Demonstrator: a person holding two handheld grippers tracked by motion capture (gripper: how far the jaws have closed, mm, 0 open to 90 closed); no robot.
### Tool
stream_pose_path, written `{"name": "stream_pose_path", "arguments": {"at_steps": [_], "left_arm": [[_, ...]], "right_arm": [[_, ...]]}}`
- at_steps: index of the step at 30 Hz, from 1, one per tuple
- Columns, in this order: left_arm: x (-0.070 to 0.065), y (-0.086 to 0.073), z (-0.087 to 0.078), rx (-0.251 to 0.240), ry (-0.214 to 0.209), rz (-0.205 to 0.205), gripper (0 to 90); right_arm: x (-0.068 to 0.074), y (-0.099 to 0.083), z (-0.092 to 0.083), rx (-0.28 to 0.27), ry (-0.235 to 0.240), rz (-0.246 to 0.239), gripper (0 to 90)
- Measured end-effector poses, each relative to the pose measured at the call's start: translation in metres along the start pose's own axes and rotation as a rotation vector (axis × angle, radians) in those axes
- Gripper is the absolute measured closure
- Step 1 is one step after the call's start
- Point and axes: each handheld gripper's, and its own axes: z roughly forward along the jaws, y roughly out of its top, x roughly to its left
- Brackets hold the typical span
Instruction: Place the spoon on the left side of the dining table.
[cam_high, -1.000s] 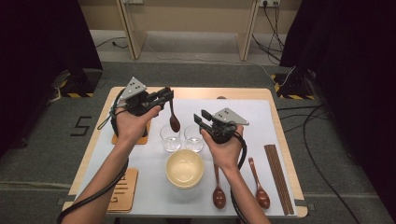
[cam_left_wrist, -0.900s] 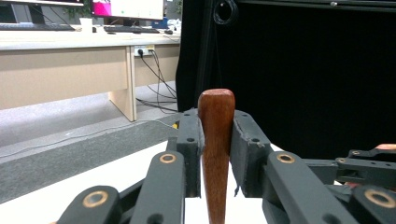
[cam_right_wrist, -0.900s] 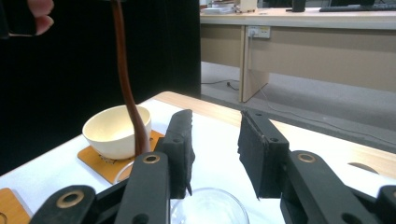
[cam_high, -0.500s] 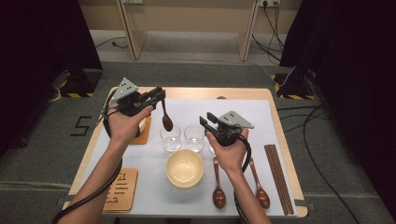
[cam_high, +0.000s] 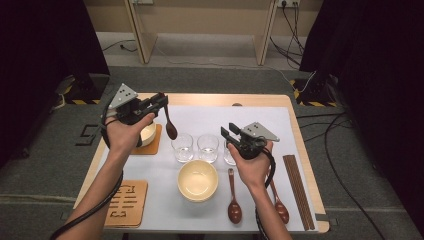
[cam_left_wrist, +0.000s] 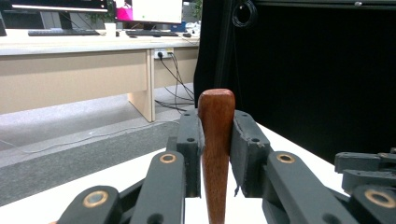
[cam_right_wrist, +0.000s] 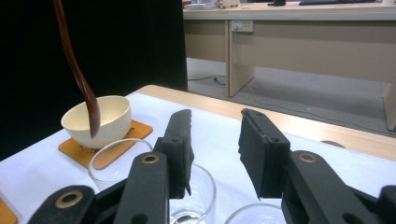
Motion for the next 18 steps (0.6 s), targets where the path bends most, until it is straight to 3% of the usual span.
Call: {"name": "stream_pose_path", "arguments": {"at_steps": [18], "left_arm": [[0.022,-0.002,-0.019,-0.024,0.055,0.006,74.6]], "right_arm": [[-0.012,-0.015,-0.011,0.019,-0.03,0.013,62.7]]}}
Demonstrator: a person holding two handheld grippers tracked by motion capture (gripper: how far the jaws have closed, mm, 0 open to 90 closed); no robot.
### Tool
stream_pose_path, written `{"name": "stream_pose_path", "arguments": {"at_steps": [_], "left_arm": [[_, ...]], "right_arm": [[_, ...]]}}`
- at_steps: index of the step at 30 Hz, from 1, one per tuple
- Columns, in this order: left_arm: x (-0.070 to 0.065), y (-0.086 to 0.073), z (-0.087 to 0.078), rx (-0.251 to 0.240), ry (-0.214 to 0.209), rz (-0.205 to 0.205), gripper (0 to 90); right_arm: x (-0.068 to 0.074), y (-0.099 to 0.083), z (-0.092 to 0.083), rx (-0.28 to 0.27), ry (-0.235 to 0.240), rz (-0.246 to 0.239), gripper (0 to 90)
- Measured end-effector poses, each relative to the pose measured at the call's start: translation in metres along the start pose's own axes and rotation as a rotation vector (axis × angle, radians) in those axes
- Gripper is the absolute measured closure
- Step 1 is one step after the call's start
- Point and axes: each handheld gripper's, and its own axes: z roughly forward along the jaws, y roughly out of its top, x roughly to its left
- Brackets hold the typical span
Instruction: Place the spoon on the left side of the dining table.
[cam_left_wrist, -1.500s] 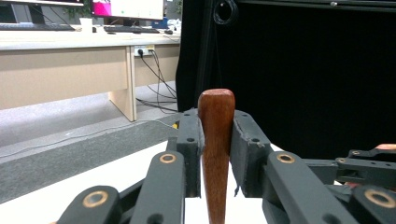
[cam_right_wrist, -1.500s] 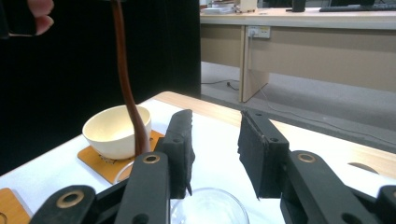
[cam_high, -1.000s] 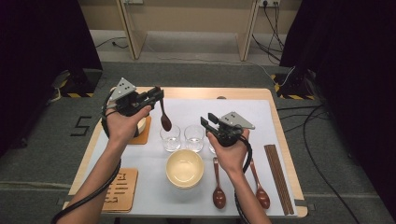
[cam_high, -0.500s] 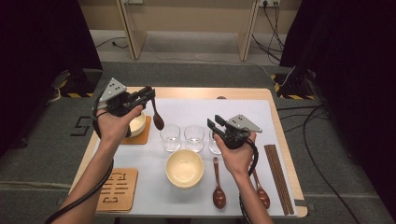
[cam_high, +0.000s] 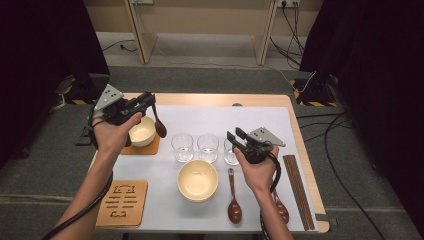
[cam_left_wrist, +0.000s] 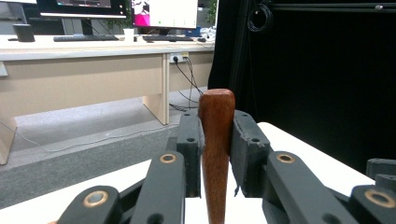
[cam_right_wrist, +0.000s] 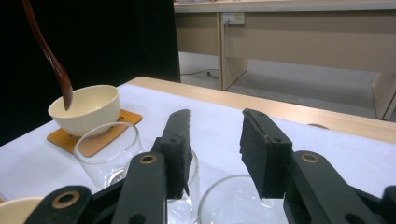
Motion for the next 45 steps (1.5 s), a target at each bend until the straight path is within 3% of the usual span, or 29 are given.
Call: {"name": "stream_pose_path", "arguments": {"at_steps": [23,45], "left_arm": [[0.022,0.0,-0.013,-0.019,0.079,0.005,74.6],[0.046,-0.012,-0.003,-0.017,0.152,-0.016,74.6]], "right_arm": [[-0.018,-0.022,-0.025,0.01,-0.057,0.03,60.6],[-0.024,-0.039,-0.031,0.037,-0.085,0.046,58.4]]}}
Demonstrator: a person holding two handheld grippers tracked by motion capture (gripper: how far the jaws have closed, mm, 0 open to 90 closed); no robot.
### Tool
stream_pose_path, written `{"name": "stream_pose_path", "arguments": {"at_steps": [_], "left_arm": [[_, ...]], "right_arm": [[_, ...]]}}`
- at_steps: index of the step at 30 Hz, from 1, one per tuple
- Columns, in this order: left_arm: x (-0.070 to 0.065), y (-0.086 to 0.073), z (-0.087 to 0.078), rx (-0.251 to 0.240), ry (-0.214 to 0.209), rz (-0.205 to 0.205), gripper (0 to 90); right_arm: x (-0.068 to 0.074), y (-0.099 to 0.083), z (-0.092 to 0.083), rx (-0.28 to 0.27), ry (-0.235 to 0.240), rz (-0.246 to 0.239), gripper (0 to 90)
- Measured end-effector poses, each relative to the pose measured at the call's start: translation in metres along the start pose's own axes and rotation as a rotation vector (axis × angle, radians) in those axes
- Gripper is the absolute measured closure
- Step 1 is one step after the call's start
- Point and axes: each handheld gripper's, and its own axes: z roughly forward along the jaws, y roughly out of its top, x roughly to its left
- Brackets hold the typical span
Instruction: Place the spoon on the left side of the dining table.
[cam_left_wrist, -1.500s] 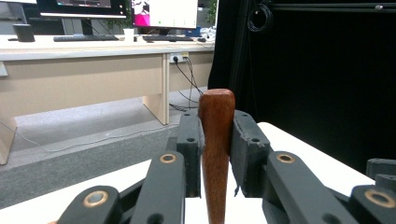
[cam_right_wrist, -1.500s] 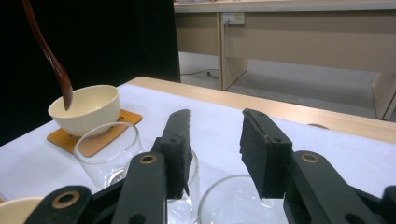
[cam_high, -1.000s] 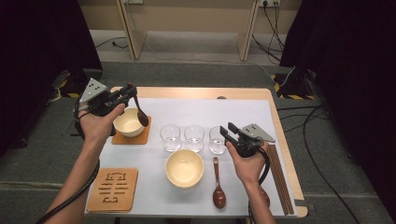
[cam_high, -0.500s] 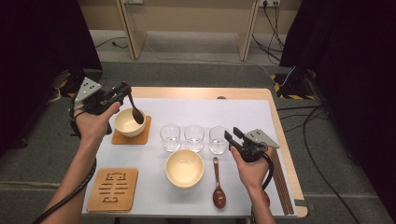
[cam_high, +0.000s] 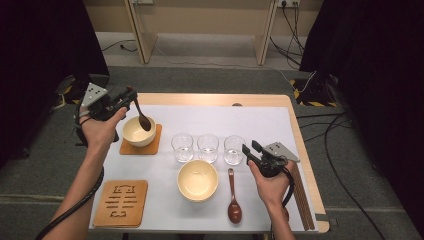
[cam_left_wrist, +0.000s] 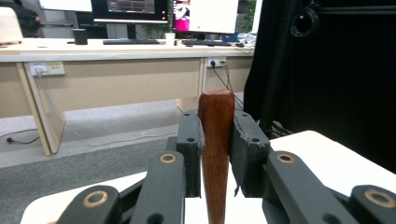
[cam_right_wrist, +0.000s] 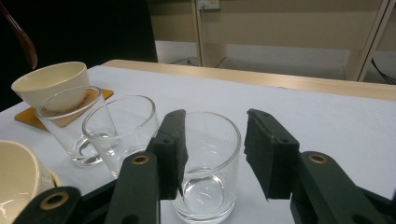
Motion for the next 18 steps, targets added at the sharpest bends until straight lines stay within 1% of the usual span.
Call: {"name": "stream_pose_path", "arguments": {"at_steps": [8,12,18], "left_arm": [[0.008,-0.007,0.01,0.013,0.037,-0.013,74.5],[0.013,-0.014,0.015,0.022,0.062,-0.025,74.5],[0.019,-0.023,0.022,0.04,0.086,-0.037,74.5]], "right_arm": [[-0.001,-0.002,0.0,0.002,-0.002,0.004,58.2],[-0.001,-0.003,0.0,0.008,0.0,0.006,58.1],[-0.002,-0.004,-0.001,0.006,-0.003,0.007,58.0]]}}
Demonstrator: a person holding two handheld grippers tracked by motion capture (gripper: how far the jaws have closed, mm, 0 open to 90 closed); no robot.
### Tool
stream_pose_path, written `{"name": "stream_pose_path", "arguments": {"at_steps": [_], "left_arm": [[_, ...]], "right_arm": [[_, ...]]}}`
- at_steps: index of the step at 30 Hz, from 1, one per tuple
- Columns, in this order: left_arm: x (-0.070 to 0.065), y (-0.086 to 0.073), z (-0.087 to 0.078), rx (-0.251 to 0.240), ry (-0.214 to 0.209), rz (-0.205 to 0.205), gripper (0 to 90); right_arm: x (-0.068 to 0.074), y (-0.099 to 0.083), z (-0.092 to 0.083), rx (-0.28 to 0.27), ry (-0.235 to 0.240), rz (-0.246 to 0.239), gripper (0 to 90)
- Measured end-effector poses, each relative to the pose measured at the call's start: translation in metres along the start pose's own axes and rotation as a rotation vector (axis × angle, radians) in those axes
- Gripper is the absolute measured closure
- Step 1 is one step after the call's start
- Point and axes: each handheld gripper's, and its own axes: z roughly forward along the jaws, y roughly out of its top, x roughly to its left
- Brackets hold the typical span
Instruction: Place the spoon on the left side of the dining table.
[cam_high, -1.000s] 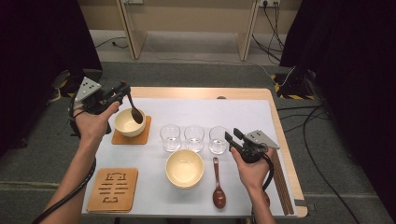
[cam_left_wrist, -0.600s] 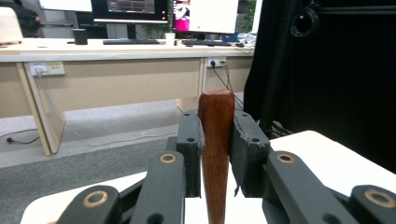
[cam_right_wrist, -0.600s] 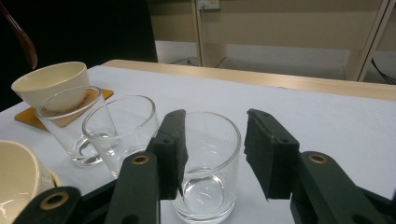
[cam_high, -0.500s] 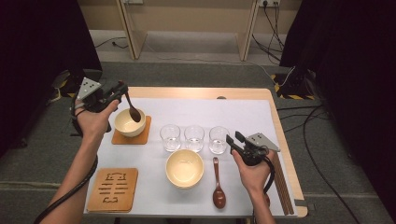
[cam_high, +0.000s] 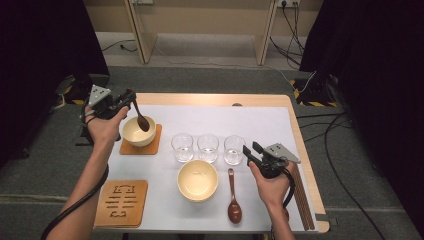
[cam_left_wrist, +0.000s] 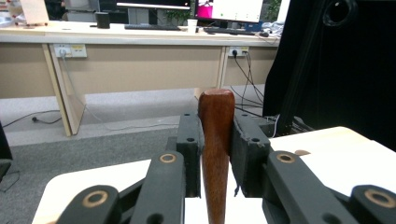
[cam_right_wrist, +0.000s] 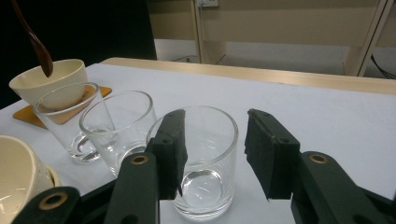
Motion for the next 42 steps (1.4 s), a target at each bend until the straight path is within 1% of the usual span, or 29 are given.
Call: {"name": "stream_pose_path", "arguments": {"at_steps": [4,10,15,29,42], "left_arm": [[0.005,-0.006,0.005,0.015,0.018,-0.011,74.5],[0.013,-0.017,0.011,0.038,0.043,-0.037,74.5],[0.017,-0.024,0.014,0.051,0.055,-0.056,74.4],[0.019,-0.031,0.017,0.059,0.068,-0.078,74.4],[0.026,-0.039,0.019,0.065,0.081,-0.107,74.3]], "right_arm": [[0.0,0.0,0.0,-0.001,0.0,-0.001,57.9],[-0.001,0.0,-0.001,-0.001,-0.002,0.003,57.9],[-0.001,-0.001,0.0,0.002,-0.001,0.004,57.9],[-0.001,0.0,-0.001,0.0,-0.001,0.002,57.9],[-0.001,0.0,-0.001,-0.001,-0.003,0.001,58.0]]}}
